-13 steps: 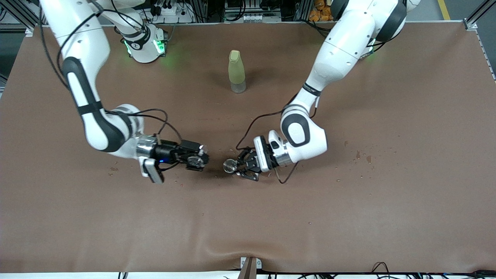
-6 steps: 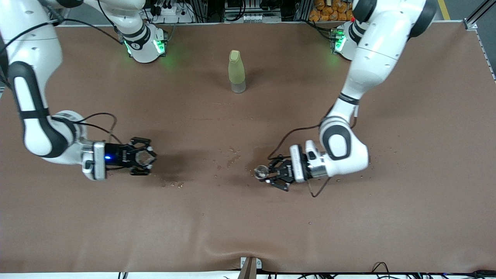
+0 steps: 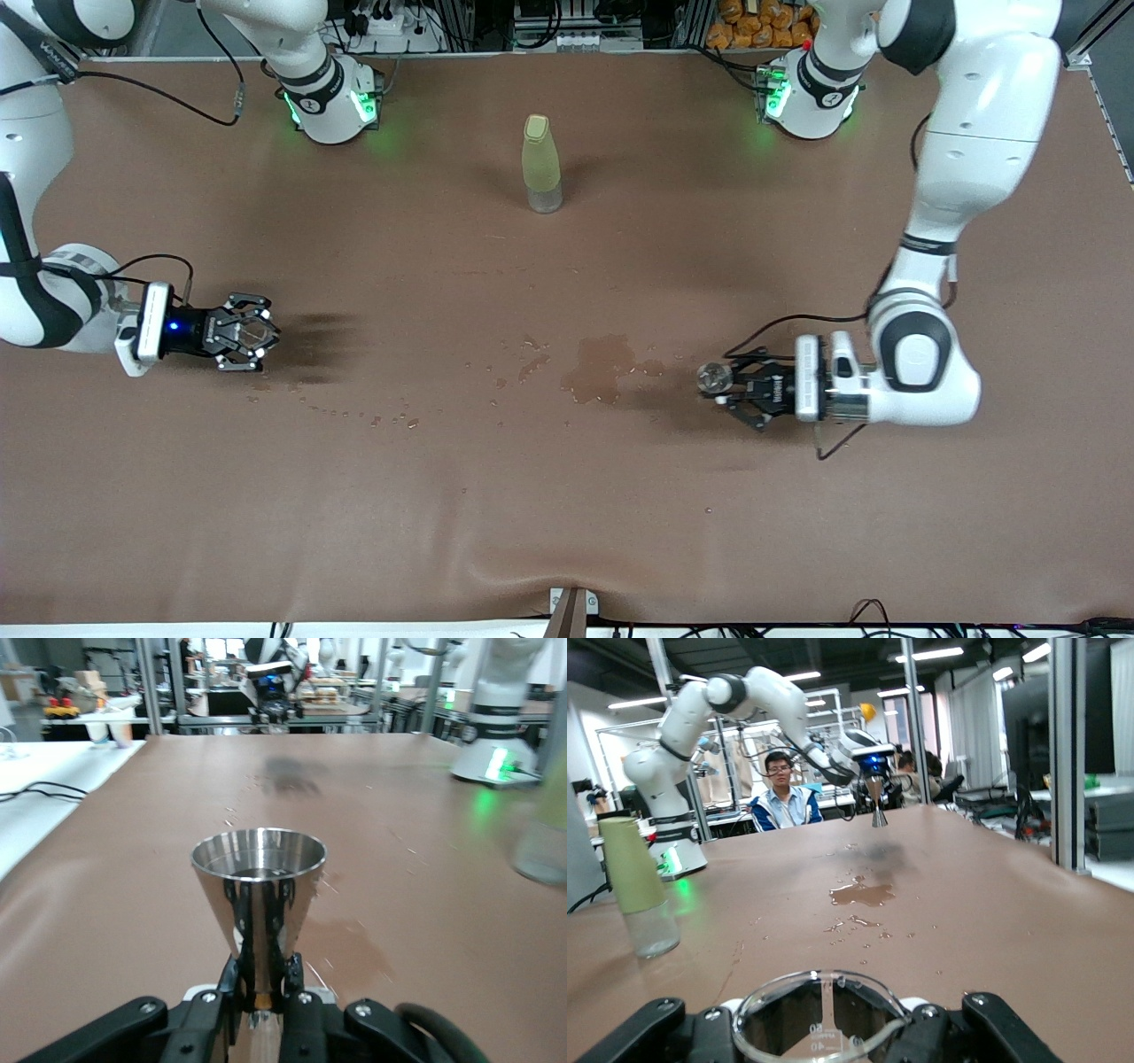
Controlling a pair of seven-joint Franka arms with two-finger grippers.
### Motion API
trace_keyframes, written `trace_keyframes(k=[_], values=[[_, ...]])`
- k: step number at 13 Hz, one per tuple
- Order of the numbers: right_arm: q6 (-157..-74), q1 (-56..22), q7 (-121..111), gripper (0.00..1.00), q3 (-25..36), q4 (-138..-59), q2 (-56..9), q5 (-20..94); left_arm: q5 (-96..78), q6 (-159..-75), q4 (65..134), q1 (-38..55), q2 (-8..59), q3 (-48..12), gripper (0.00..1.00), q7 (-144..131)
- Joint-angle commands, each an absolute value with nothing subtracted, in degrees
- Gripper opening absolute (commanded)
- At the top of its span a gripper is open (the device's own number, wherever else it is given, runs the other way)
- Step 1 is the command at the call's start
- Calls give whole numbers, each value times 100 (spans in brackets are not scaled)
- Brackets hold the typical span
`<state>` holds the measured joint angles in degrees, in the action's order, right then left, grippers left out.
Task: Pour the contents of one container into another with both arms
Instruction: 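Carry the glass cup and the jigger back toward their starting spots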
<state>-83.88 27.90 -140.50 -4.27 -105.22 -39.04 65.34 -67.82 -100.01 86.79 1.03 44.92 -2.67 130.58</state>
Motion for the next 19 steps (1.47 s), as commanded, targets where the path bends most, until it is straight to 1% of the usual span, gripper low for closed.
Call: trace_keyframes(k=[1,3,6,9,11,15,18,19], values=[[-8235,3250,-14352,0,-563,-10389,-4042,6066,-6260,-9415,8886,-464,4341,-334,0,13428],[-8026,3663,-14545,0,-571,-10293,-4358,5942,-5855,-9194,8877,-833,4351,-334,0,13482],[-7910,3990,-14694,0,-563,-10161,-4718,5906,-5485,-8921,8877,-1334,4473,-334,0,13526],[-7674,3912,-15021,0,-571,-9328,-5535,5713,-5397,-8921,8886,-1660,4719,-325,0,14018],[-7629,3841,-15003,0,-571,-9159,-5590,5695,-5257,-8895,8877,-1819,4807,-325,0,14027],[-7664,3788,-14977,1,-563,-9141,-5660,5687,-5203,-8895,8842,-1951,4992,-325,0,14175],[-7769,3753,-14977,22,-510,-9123,-5669,5687,-5203,-8903,8824,-1960,5045,-316,0,14370],[-7804,3736,-14959,33,-510,-9123,-5686,5687,-5203,-8903,8824,-1977,5106,-316,0,14370]])
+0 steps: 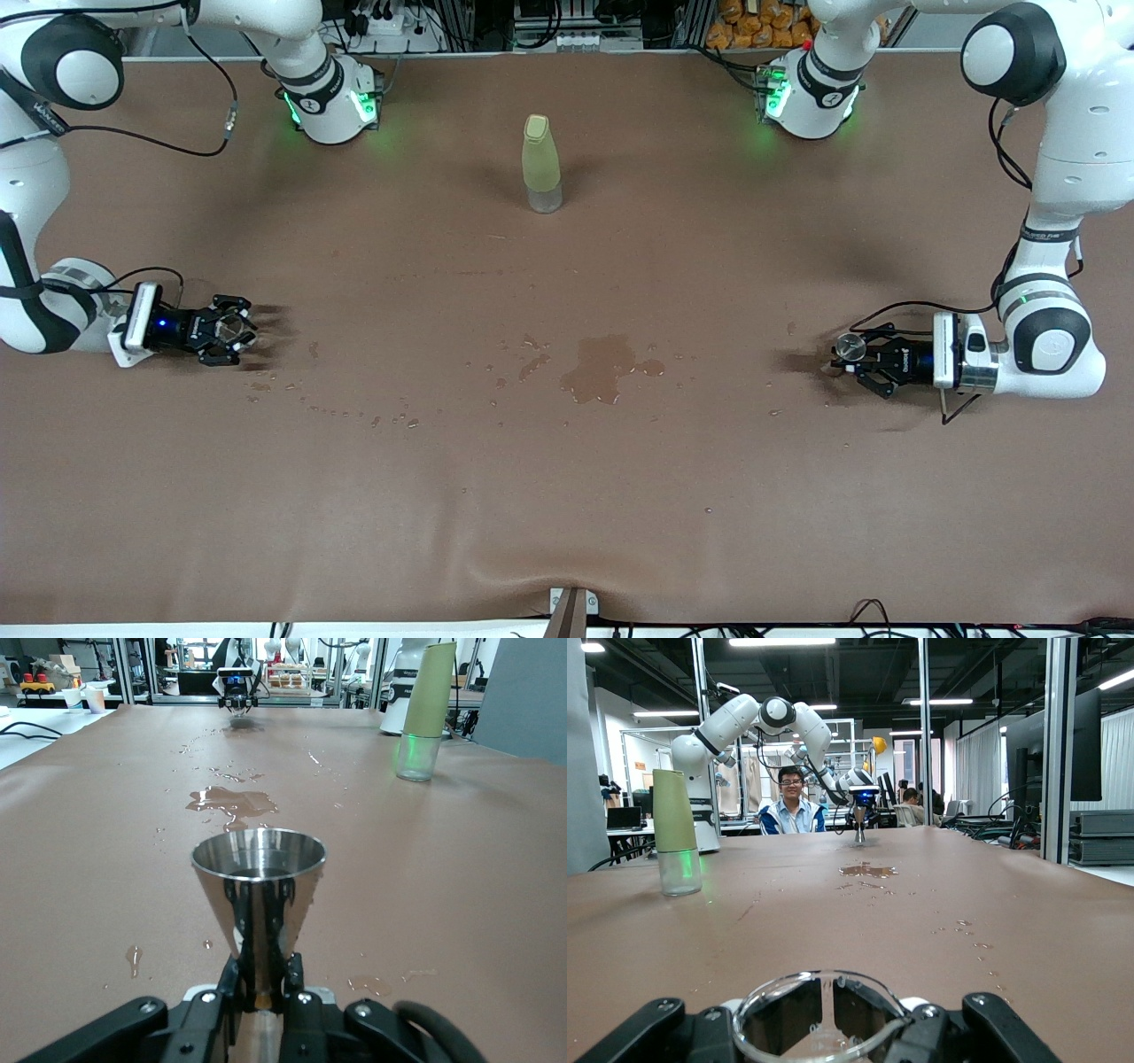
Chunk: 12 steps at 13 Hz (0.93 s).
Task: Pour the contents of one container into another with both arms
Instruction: 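Carry the glass cup and the jigger back toward their starting spots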
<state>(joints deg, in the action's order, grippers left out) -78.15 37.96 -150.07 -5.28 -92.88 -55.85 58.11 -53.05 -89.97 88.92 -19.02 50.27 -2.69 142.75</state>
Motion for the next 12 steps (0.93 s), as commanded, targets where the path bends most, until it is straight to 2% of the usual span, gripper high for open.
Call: trace_keyframes(k=[1,3,6,11,12], values=[[-7796,3692,-14881,39,-510,-9123,-5678,5687,-5203,-8895,8824,-2012,5141,-316,0,14370],[-7787,3691,-14617,49,-510,-9123,-5686,5695,-5203,-8895,8824,-2021,5150,-316,1,14361],[-7770,3691,-14581,67,-510,-9123,-5686,5704,-5194,-8895,8816,-2021,5142,-308,20,14370],[-7743,3656,-14564,72,-527,-9123,-5678,5748,-5177,-8895,8824,-2021,5142,-308,28,14370],[-7708,3639,-14346,77,-536,-9123,-5660,5748,-5116,-8895,8816,-2021,5142,-308,31,14361]])
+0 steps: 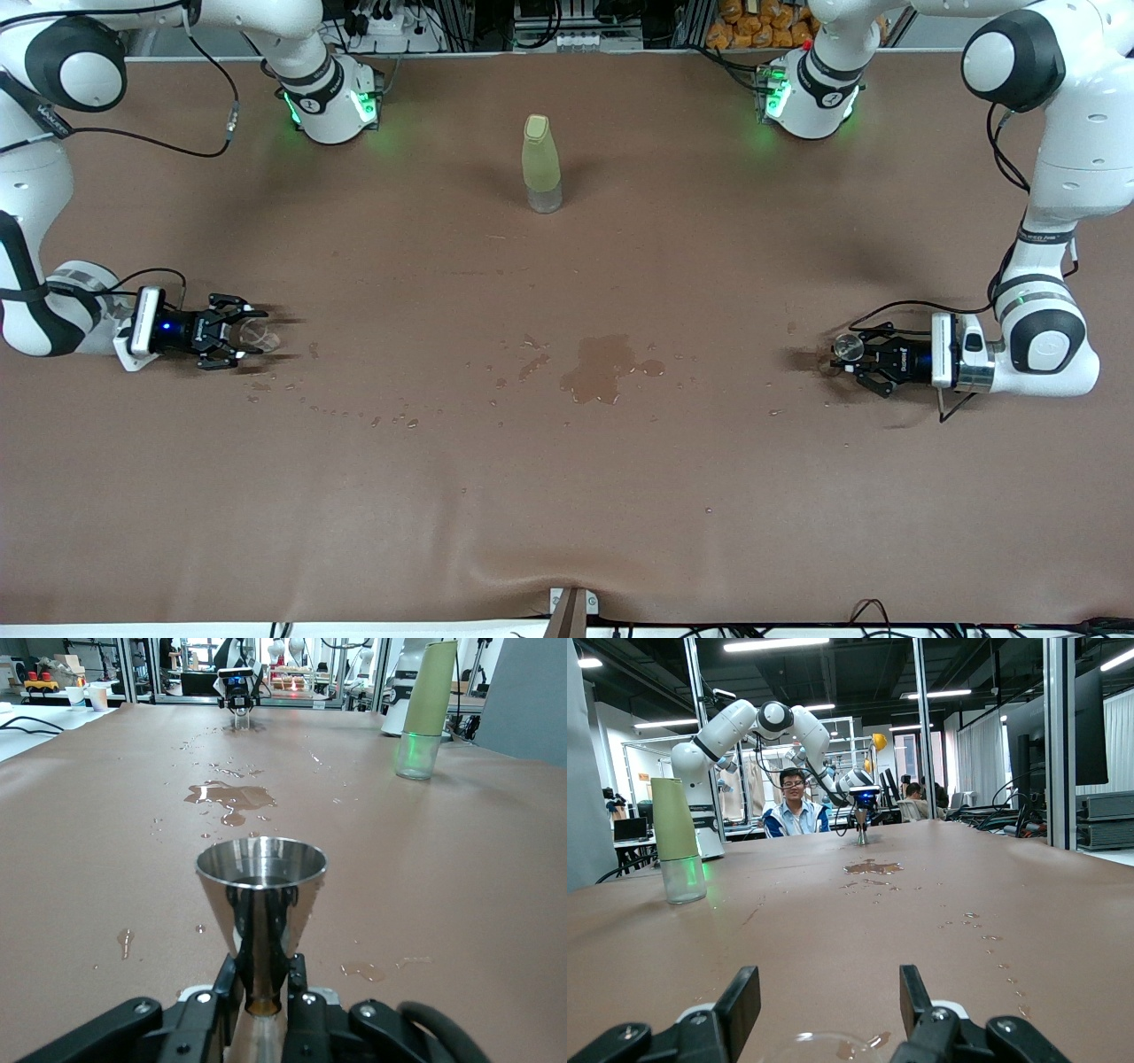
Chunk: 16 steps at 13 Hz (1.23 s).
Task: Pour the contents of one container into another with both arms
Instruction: 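Carry the glass cup and the jigger back toward their starting spots, then lower the glass cup and the jigger onto the table and open both grippers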
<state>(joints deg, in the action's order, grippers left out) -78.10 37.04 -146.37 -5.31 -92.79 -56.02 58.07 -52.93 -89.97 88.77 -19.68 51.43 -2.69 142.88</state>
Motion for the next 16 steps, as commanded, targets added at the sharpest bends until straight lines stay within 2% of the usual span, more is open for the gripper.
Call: trace_keyframes(k=[1,5,8,9,11,16], values=[[-7577,3639,-13987,82,-554,-9114,-5634,5748,-5107,-8895,8824,-2021,5133,-308,32,14370],[-7471,3595,-12457,85,-597,-8948,-5257,5757,-5098,-8895,8816,-2030,5124,-308,33,14361],[-7567,3542,-11289,87,-965,-8755,-4844,5774,-5002,-8895,8693,-2021,5107,-308,42,14370],[-7715,3507,-10868,100,-1141,-8536,-4730,5766,-4966,-8895,8640,-2030,5089,-308,44,14379],[-8040,3393,-10242,100,-1344,-8368,-4510,5766,-4782,-8886,8578,-2057,5019,-308,46,14405],[-8867,2787,-8116,100,-1310,-8376,-3403,5565,-4501,-8789,8402,-2101,4747,-308,47,14388]])
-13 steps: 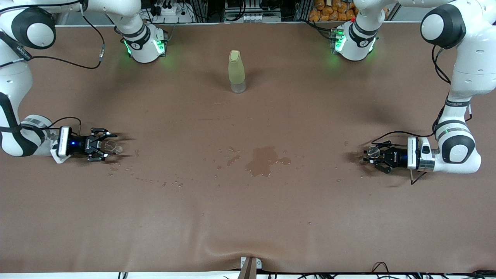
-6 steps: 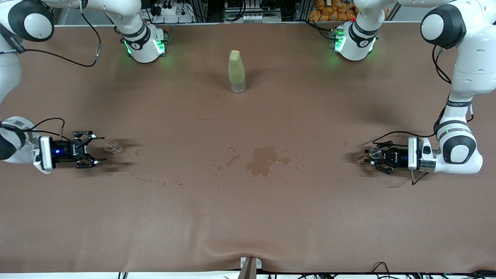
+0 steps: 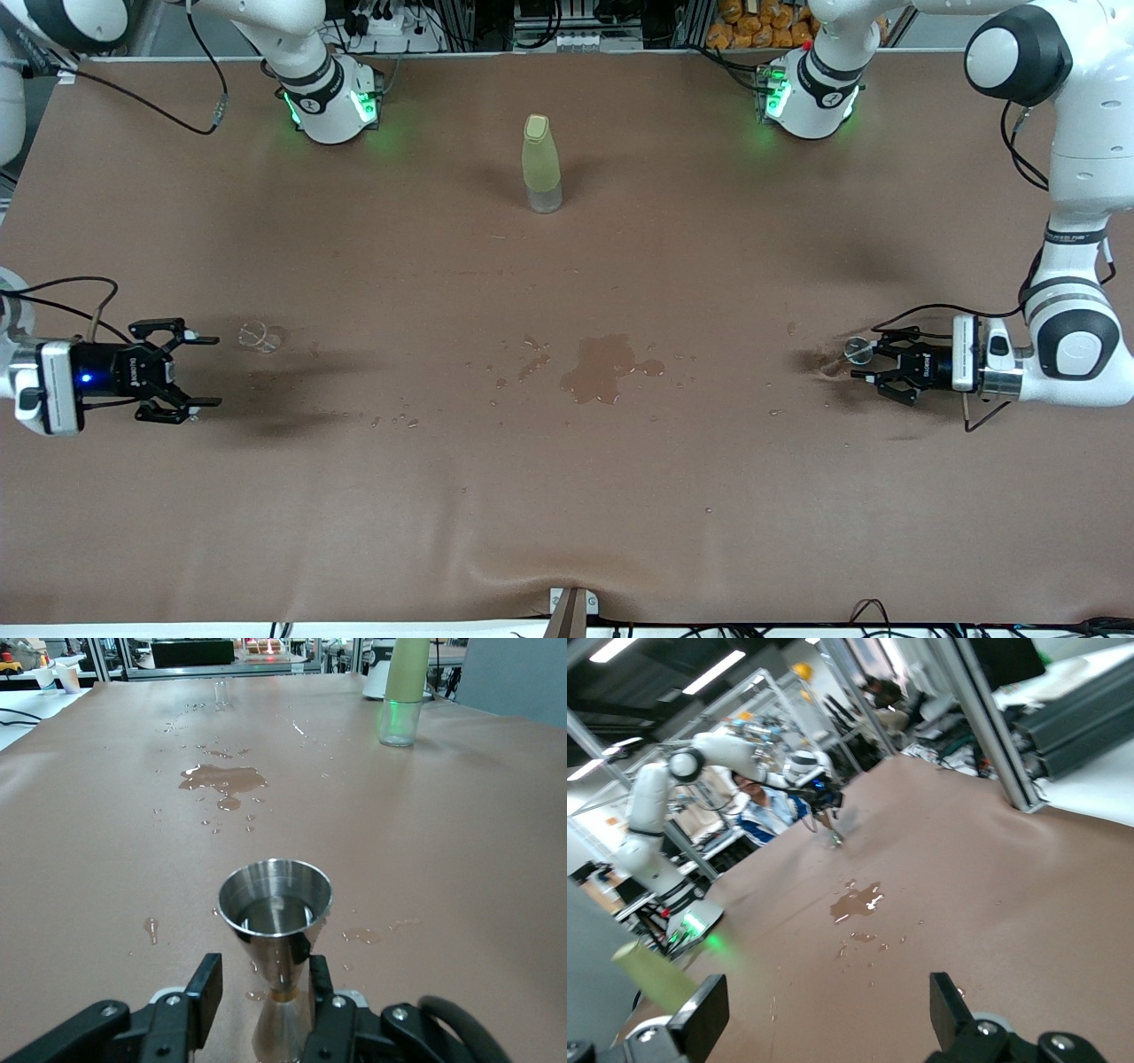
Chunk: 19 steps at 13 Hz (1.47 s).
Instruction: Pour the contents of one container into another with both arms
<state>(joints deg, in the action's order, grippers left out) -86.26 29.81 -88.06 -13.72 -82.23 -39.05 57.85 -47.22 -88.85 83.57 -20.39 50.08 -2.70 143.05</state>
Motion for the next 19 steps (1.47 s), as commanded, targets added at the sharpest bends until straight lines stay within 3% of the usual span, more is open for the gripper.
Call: trace_keyframes(k=[1,4,8,12,13,14,17,19], values=[[-9042,2664,-7642,100,-1301,-8367,-3201,5320,-4413,-8789,8394,-2109,4624,-308,47,14362],[-9422,2252,-6025,100,-1318,-8358,-2542,4327,-4219,-8772,8262,-2066,4019,-299,48,14134],[-9571,1890,-4828,100,-1336,-8385,-2067,3132,-3799,-8771,8017,-1943,3341,-377,62,12047],[-9589,1609,-3695,100,-1318,-8559,-1592,2207,-3026,-8946,7910,-1522,2638,-343,63,9955],[-9589,1600,-3361,100,-1310,-8717,-1391,2032,-2675,-9104,7910,-1434,2445,-360,69,9244],[-9650,1539,-3062,100,-1310,-8884,-1197,1717,-2359,-9219,7910,-1293,2278,-369,100,8341],[-9721,1407,-2593,100,-1240,-9245,-591,1011,-1435,-9316,7910,-766,1926,-378,100,6422],[-9695,935,-2201,100,-619,-9395,-318,915,-1117,-9325,7910,-493,1750,-378,100,4589]])
